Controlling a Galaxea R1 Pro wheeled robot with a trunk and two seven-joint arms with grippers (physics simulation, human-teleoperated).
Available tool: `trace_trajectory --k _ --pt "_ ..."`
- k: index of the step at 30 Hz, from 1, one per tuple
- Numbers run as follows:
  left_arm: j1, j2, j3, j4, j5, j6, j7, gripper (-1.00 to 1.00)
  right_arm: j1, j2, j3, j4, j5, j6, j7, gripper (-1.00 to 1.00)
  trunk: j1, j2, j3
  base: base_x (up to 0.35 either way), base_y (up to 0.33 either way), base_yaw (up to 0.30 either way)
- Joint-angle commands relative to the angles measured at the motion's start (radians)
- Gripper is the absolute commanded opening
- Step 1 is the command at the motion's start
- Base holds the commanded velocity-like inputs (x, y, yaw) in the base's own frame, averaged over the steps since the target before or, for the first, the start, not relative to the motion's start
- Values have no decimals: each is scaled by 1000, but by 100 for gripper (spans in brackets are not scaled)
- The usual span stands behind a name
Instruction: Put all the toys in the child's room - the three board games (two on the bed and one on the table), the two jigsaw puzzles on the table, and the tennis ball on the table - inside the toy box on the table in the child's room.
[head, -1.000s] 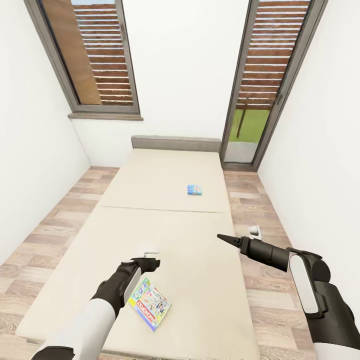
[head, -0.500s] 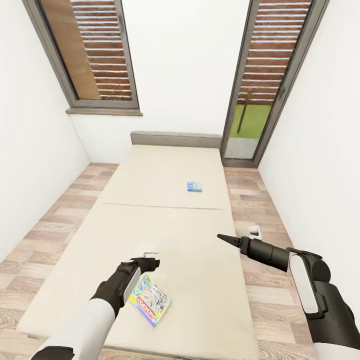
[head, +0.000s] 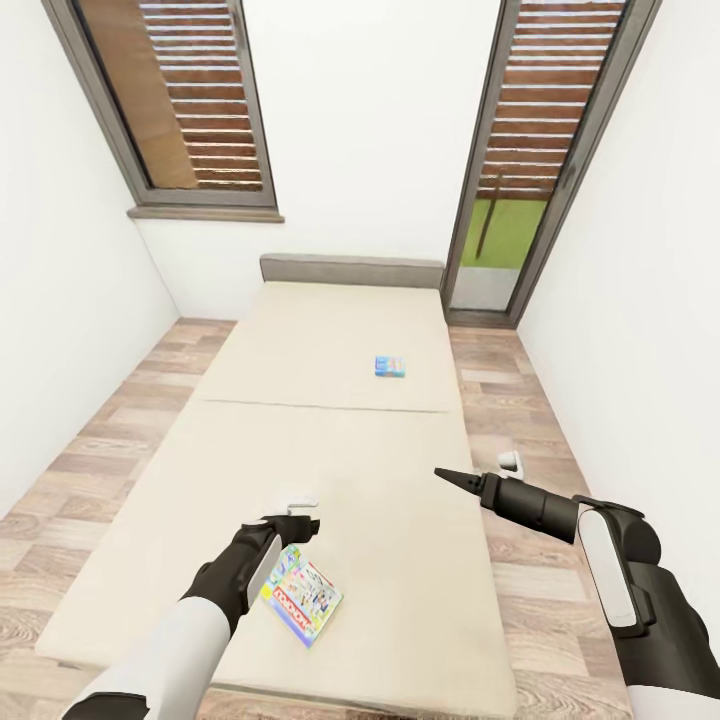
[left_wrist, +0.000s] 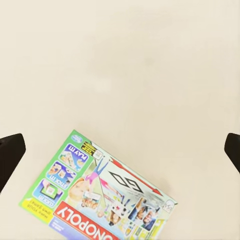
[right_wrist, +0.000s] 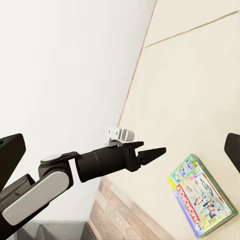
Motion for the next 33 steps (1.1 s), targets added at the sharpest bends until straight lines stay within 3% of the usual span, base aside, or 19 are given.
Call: trace_trajectory --k 1,33 --pt "0 0 0 -2 0 6 2 100 -1 0 -1 0 4 4 6 100 0 -2 -3 0 0 0" --pt "0 -6 -1 -2 0 7 2 100 -1 0 -1 5 4 4 7 100 0 -2 -56 0 0 0"
